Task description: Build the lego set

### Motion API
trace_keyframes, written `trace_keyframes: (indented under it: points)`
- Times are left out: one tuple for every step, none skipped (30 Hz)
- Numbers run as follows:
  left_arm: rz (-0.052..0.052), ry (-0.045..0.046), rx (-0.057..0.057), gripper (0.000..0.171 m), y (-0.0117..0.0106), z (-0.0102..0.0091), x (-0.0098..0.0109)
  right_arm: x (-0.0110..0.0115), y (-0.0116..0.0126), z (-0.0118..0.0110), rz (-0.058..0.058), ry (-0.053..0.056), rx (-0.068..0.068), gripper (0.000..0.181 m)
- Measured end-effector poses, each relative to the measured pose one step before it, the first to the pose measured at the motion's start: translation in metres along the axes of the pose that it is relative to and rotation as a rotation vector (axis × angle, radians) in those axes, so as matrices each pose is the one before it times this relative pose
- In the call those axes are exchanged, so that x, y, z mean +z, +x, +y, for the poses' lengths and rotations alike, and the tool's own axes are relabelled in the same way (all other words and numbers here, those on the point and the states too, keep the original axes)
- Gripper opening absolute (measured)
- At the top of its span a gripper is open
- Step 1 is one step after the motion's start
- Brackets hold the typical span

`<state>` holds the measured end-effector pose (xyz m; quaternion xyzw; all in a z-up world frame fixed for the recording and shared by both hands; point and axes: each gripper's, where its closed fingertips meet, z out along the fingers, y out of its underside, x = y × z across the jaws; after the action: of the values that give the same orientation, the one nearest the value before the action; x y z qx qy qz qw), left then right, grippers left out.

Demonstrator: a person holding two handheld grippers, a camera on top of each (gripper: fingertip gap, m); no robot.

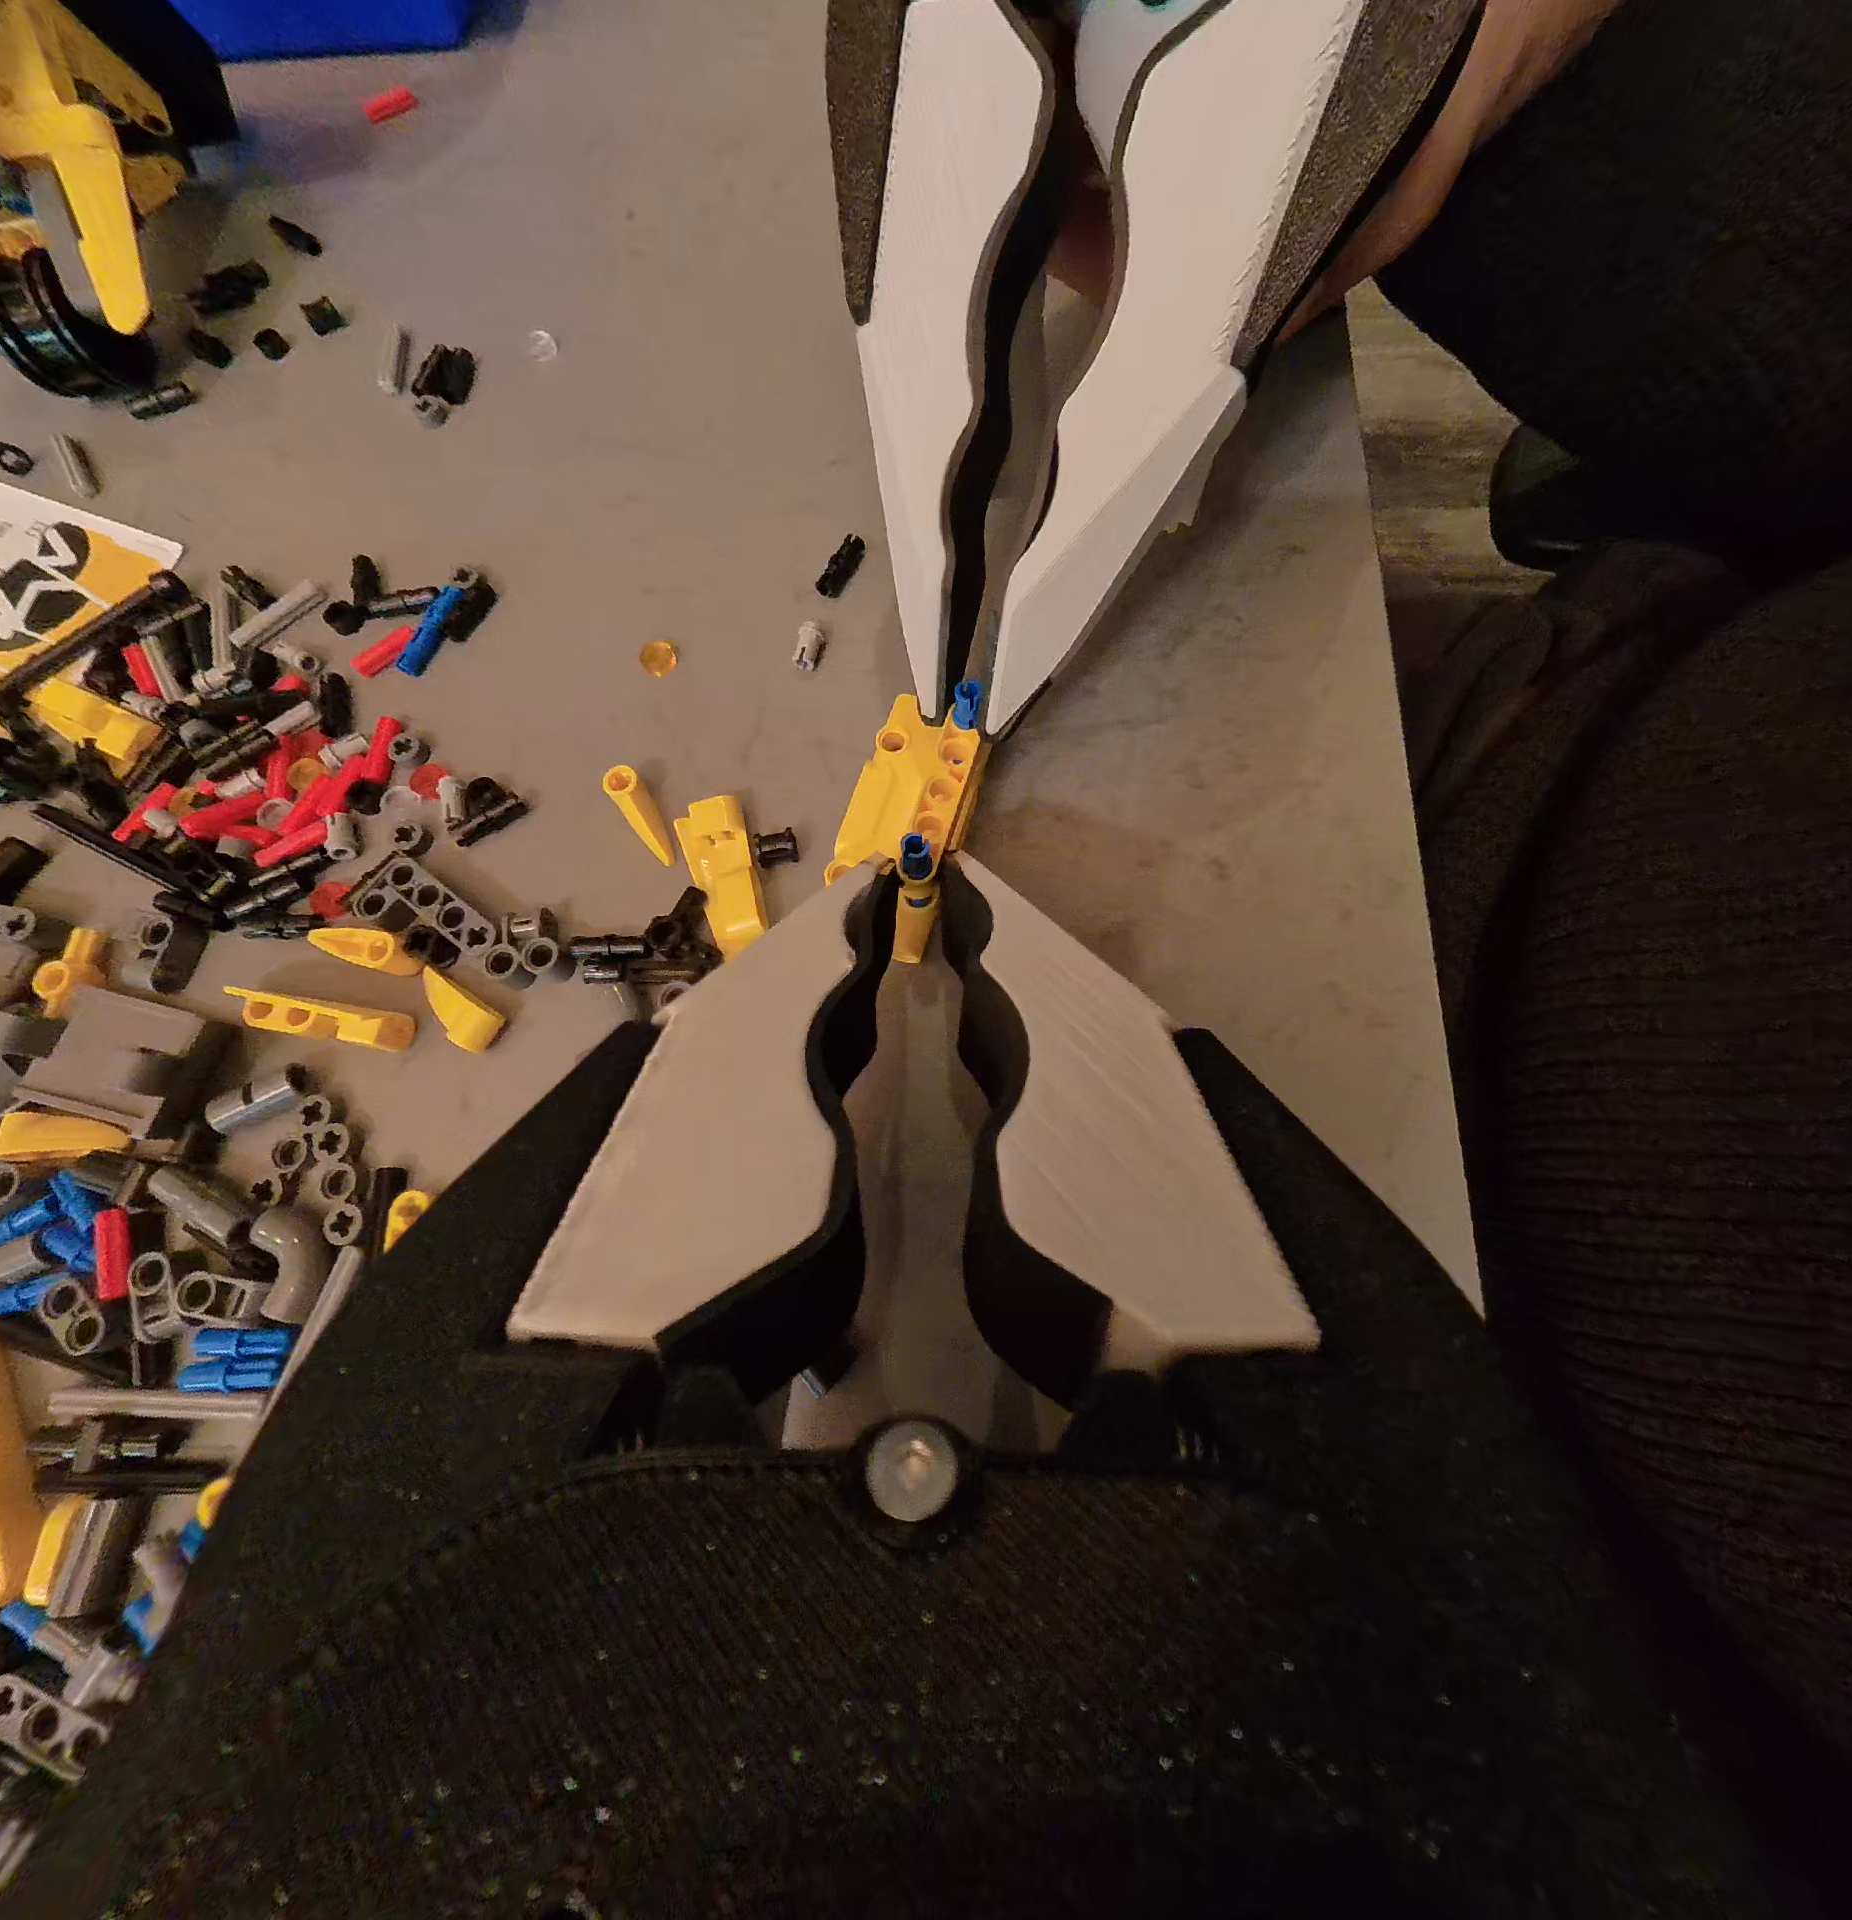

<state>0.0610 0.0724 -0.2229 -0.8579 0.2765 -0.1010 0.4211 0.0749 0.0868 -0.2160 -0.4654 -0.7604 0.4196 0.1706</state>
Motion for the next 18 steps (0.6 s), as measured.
trace_keyframes:
  points:
    - [0.0019,-0.00043,-0.0020,0.006,-0.00001,0.00003,0.00005,0.00008,0.00009,-0.00004,-0.0018,0.0000,0.0042,0.007]
    - [-0.0010,-0.00030,0.0006,0.006,-0.00009,0.00008,0.00008,0.00000,0.00015,0.00004,-0.0010,0.0001,0.0024,0.007]
    - [0.0004,-0.00025,-0.0016,0.006,-0.00011,0.00001,0.00003,-0.00004,0.00014,0.00000,0.0002,-0.0001,0.0015,0.007]
    - [0.0011,-0.00024,-0.0023,0.006,-0.00004,0.00005,-0.00001,0.00005,0.00026,-0.00003,0.0017,-0.0002,0.0004,0.007]
    - [0.0009,-0.00051,-0.0026,0.006,-0.00027,0.00011,-0.00004,0.00009,0.00029,-0.00010,0.0019,0.0003,0.0004,0.007]
    - [0.0012,-0.00052,-0.0030,0.006,-0.00017,0.00003,0.00007,0.00004,0.00038,-0.00012,-0.0006,0.0011,0.0029,0.007]
    - [0.0007,-0.00052,-0.0008,0.006,0.00002,0.00014,0.00005,-0.00004,0.00020,0.00001,-0.0033,0.0012,0.0041,0.007]
    - [-0.0012,-0.00055,0.0012,0.006,-0.00011,0.00017,0.00000,0.00009,0.00015,-0.00007,-0.0011,0.0007,0.0009,0.007]
    - [-0.0016,-0.00057,0.0009,0.006,-0.00014,0.00009,-0.00007,0.00006,0.00030,-0.00009,0.0037,-0.0001,-0.0026,0.007]
    - [-0.0019,-0.00017,0.0014,0.006,-0.00006,0.00004,0.00011,0.00010,0.00031,-0.00002,0.0062,-0.0004,-0.0042,0.007]
    - [-0.0020,-0.00001,0.0017,0.006,-0.00017,-0.00003,0.00001,0.00004,0.00018,-0.00004,0.0073,-0.0004,-0.0054,0.008]
    - [-0.0029,0.00014,0.0012,0.006,-0.00022,0.00000,-0.00004,-0.00001,0.00037,-0.00017,0.0094,0.0001,-0.0061,0.008]
    - [-0.0041,-0.00011,-0.0004,0.006,-0.00060,-0.00003,0.00006,0.00004,0.00099,-0.00031,0.0115,0.0018,-0.0049,0.008]
    - [-0.0007,-0.00024,0.0006,0.006,0.00000,0.00004,-0.00004,0.00005,0.00074,-0.00033,0.0066,0.0025,-0.0033,0.008]
    - [-0.0012,-0.00019,0.0017,0.006,0.00008,0.00009,0.00003,-0.00019,0.00016,-0.00003,-0.0013,0.0014,0.0007,0.009]
    - [-0.0012,0.00013,0.0022,0.006,0.00010,0.00001,-0.00007,-0.00037,-0.00128,-0.00030,-0.0145,0.0034,0.0041,0.020]
    - [-0.0003,0.00006,0.0003,0.006,-0.00009,0.00000,-0.00016,-0.00120,-0.00193,-0.00145,-0.0212,0.0122,0.0052,0.023]
    - [0.0008,-0.00002,-0.0010,0.006,0.00005,-0.00001,0.00003,-0.00228,-0.00080,-0.00257,-0.0128,0.0213,0.0063,0.023]
